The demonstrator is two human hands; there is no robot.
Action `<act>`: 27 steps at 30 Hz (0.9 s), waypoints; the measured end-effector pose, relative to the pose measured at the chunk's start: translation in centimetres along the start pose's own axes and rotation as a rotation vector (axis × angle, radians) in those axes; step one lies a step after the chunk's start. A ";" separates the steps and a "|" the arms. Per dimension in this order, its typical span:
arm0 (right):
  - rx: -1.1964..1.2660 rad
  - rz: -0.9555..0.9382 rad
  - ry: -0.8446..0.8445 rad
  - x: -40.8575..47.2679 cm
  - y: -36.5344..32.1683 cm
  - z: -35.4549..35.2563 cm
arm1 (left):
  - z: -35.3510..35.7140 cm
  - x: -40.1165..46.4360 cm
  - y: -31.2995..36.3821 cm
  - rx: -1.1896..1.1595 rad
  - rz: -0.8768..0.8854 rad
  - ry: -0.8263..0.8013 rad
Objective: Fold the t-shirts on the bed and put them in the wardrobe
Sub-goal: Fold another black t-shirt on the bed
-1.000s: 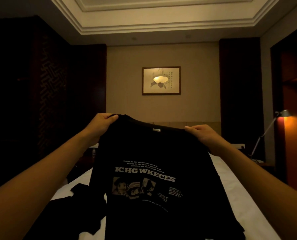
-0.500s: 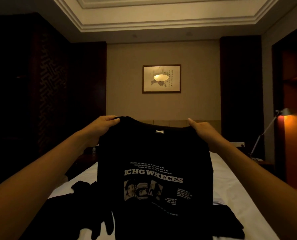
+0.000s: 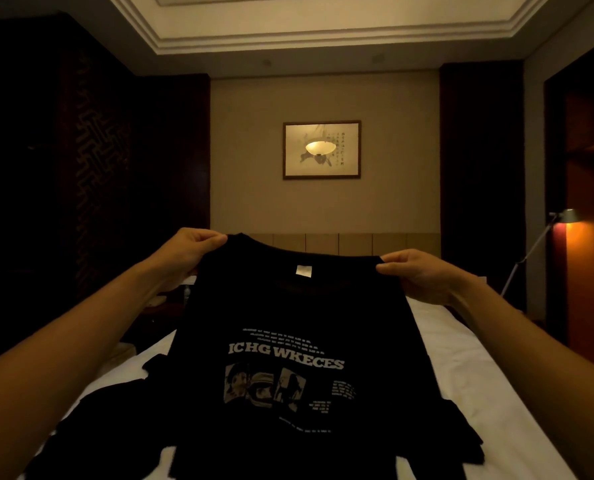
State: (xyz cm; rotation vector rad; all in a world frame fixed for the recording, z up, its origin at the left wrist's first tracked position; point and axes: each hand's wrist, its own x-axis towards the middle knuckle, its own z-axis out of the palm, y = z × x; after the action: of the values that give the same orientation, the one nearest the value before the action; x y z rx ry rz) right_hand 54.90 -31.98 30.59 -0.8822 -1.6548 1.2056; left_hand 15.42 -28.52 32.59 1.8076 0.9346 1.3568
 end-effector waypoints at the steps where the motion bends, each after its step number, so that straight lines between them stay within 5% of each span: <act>1: -0.003 -0.006 0.004 0.0 0.1 0.0 | 0.0 0.0 -0.1 0.003 -0.006 -0.012; 5: -0.089 0.019 0.101 0.7 0.4 -0.1 | 0.0 0.3 -0.7 -0.015 -0.048 -0.016; 12: -0.409 -0.221 0.593 3.3 1.5 2.1 | 1.7 0.6 -1.4 0.041 -0.099 0.108; 19: -1.194 -0.335 0.763 2.1 2.7 0.3 | -0.1 0.0 -3.3 0.665 0.395 0.225; 27: -1.387 -0.467 0.873 3.1 4.4 -0.2 | -0.9 1.2 -5.4 1.063 0.742 0.398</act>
State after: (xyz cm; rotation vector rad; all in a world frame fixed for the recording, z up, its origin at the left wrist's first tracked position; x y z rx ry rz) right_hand 54.19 -27.89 27.11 -1.3816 -1.5964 -0.7900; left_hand 13.97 -24.68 28.82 2.9500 1.4457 1.9011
